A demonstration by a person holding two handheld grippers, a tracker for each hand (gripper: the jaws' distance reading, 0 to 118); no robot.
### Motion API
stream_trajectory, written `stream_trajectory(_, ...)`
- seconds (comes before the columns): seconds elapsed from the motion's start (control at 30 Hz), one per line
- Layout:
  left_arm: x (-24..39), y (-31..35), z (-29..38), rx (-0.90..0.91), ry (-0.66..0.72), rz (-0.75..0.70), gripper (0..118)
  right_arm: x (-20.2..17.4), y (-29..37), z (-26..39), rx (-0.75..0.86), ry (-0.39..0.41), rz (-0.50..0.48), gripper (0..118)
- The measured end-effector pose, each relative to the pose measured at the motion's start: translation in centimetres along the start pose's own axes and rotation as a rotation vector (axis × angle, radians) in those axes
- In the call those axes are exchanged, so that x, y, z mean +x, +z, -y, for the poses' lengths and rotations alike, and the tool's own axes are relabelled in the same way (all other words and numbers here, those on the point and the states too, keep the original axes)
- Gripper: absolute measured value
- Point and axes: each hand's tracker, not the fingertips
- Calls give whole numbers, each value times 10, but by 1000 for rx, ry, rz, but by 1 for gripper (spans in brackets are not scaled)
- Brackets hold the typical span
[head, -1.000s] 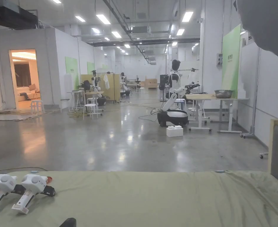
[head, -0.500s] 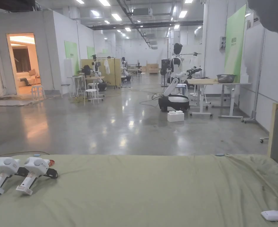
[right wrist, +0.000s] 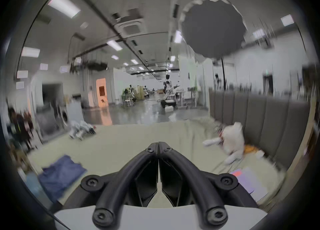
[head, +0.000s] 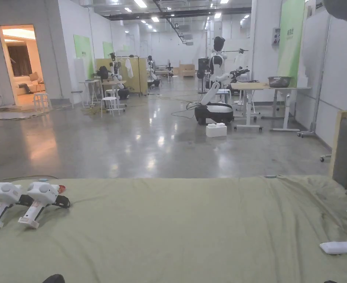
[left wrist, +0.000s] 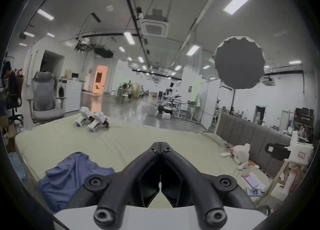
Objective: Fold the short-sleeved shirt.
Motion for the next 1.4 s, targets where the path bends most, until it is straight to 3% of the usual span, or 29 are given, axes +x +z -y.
stream_trajectory(0.17,6,5,-1,19,-75,15,0,-4,1,1,1,98,26,0)
stream_trajectory(0.7,-25,-3,5,-73,-98,18,0,-12,-4,3,-20,112,10,0)
stream_trajectory(0.73,-35,-4,6,-103,-103,29,3,-11,-6,5,-29,120,4,0)
stream_trajectory(0.8,-54,-7,8,-162,-133,2,21,-13,-9,10,-49,132,2,0)
stream_trajectory(0.83,-64,-13,10,-217,-166,-38,33,-13,-10,12,-62,131,-3,0)
stream_trajectory(0.9,-84,-26,16,-313,-205,-108,69,-14,-15,18,-85,120,-12,0)
stream_trajectory(0.97,-108,-41,29,-394,-170,-119,89,-17,-21,25,-118,116,-23,0)
stream_trajectory(1.1,-158,-81,68,-527,-55,-169,92,-25,-29,38,-168,120,-31,0)
stream_trajectory(1.4,-245,-162,151,-745,41,-307,91,-25,-48,67,-322,160,14,0)
